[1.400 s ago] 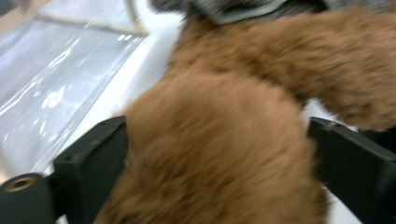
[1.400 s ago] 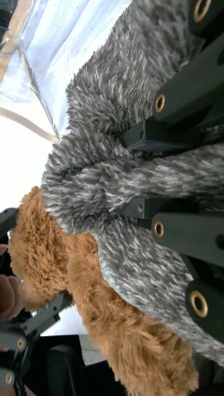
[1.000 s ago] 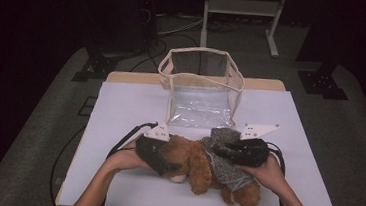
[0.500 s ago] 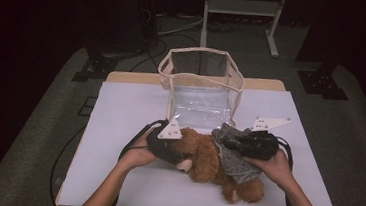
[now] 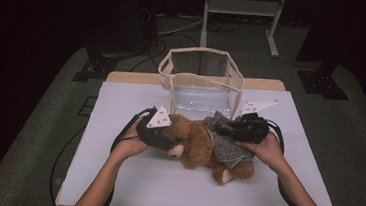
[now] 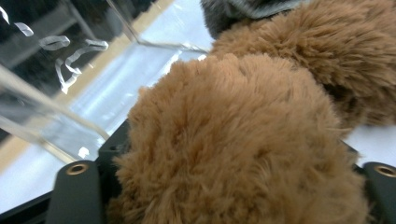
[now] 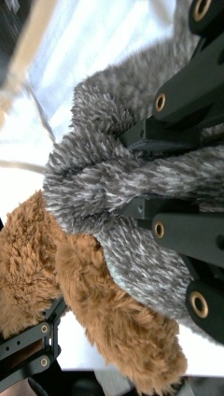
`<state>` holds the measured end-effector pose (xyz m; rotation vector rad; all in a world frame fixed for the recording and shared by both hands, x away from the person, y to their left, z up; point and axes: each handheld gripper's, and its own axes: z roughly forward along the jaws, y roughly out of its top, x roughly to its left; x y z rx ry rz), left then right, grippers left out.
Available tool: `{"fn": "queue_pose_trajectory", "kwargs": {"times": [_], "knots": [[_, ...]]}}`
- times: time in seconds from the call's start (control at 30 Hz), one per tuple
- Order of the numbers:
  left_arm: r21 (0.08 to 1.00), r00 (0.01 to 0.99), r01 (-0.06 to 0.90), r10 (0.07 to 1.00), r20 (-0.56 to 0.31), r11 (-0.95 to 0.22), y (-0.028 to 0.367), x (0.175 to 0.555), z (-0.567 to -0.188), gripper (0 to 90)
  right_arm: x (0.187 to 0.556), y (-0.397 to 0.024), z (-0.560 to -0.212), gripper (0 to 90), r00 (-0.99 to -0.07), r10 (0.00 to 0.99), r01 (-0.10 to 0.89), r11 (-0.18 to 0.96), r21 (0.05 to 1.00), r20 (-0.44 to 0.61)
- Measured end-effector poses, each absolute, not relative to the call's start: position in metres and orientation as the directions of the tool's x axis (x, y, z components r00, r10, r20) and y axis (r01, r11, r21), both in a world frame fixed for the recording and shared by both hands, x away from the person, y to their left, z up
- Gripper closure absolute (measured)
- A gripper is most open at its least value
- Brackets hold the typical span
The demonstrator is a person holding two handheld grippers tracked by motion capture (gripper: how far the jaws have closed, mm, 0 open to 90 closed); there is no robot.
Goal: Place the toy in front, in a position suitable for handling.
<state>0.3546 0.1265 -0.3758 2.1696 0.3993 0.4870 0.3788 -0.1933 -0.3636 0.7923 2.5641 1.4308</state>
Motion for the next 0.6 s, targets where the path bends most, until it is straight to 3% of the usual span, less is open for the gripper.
{"fn": "queue_pose_trajectory", "kwargs": {"times": [0.17,0.27,0.4,0.6], "knots": [[0.814,0.903,0.187,0.422,0.077,-0.549,0.144,0.35,-0.381,7.9,0.367,-0.182,-0.374,72.2,-0.878,0.439,0.392,0.431,0.812,0.191],[0.81,0.91,0.18,0.407,0.078,-0.558,0.15,0.344,-0.377,6.9,0.351,-0.179,-0.375,72.4,-0.888,0.429,0.365,0.441,0.82,0.165],[0.82,0.917,0.165,0.392,0.077,-0.548,0.153,0.34,-0.37,6.9,0.335,-0.178,-0.377,72.4,-0.894,0.425,0.341,0.442,0.83,0.141],[0.803,0.927,0.165,0.369,0.072,-0.572,0.152,0.336,-0.38,19.7,0.325,-0.177,-0.374,72.1,-0.905,0.402,0.326,0.453,0.83,0.137]]}}
